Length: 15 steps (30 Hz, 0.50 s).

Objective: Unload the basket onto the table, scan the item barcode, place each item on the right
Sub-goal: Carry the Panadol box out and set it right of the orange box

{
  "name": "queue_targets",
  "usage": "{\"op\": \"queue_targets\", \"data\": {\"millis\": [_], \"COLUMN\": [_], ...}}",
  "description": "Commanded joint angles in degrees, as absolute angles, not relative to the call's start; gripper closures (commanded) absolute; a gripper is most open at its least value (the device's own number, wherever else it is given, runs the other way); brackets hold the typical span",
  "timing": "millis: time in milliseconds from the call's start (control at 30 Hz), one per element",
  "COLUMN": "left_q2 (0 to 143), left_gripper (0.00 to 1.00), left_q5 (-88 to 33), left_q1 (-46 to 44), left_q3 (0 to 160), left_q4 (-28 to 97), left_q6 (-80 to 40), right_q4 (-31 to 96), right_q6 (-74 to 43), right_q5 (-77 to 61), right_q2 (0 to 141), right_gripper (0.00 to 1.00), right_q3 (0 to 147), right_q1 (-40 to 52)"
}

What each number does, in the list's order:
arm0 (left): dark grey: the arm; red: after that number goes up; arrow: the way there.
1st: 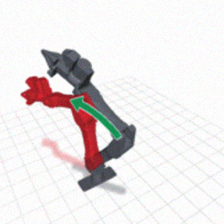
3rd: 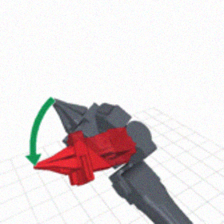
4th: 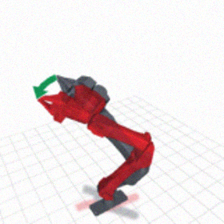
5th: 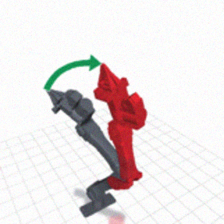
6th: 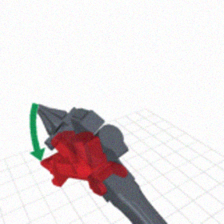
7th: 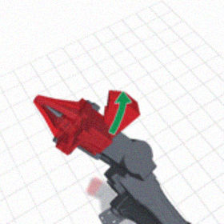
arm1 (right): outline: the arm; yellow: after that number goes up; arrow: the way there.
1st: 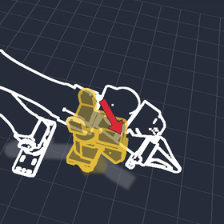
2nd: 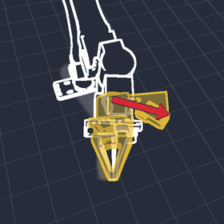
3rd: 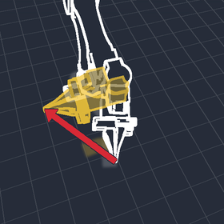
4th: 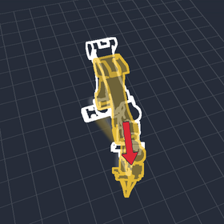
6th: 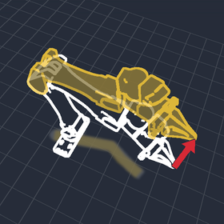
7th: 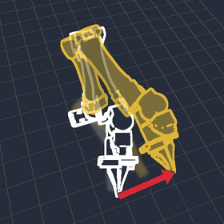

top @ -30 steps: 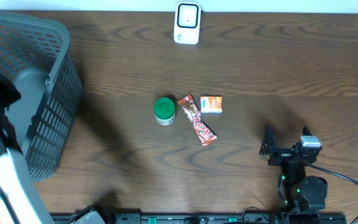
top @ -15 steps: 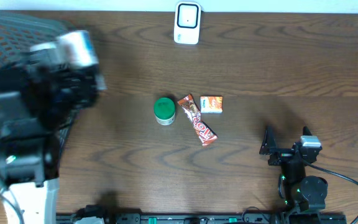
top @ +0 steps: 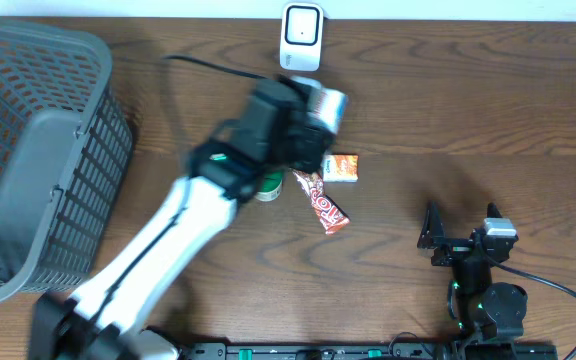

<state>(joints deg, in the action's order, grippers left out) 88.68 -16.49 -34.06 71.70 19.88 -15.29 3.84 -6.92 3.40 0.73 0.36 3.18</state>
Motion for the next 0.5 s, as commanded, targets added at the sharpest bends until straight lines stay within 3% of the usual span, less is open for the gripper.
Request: {"op": "queue_targets", "data": {"millis": [0,233,467], "left_q2": [94.83,106.30,112.40], "left_gripper": [0.56,0.55,0.55], "left_q5": [-15.14,-14.83,-7.42], "left_q1": [-38.35,-44.84,-48.62], "left_q3": [72.23,72.23,72.23], "left_q4": [16.43,8.40,5.69], "left_q6": [-16.64,-20.64,-35.20], "right_q4": [4.05,4.05,4.05], "right_q6": [-6.15,-6.15,-6.15], "right_q5": [3.36,3.36,3.36], "right_q2": [0.67,0.67,0.67], "right_gripper": [0.01,0.01,0.01], "right_q3": [0.32,0.32,0.32], "right_q1": [3.09,3.09,3.09]}}
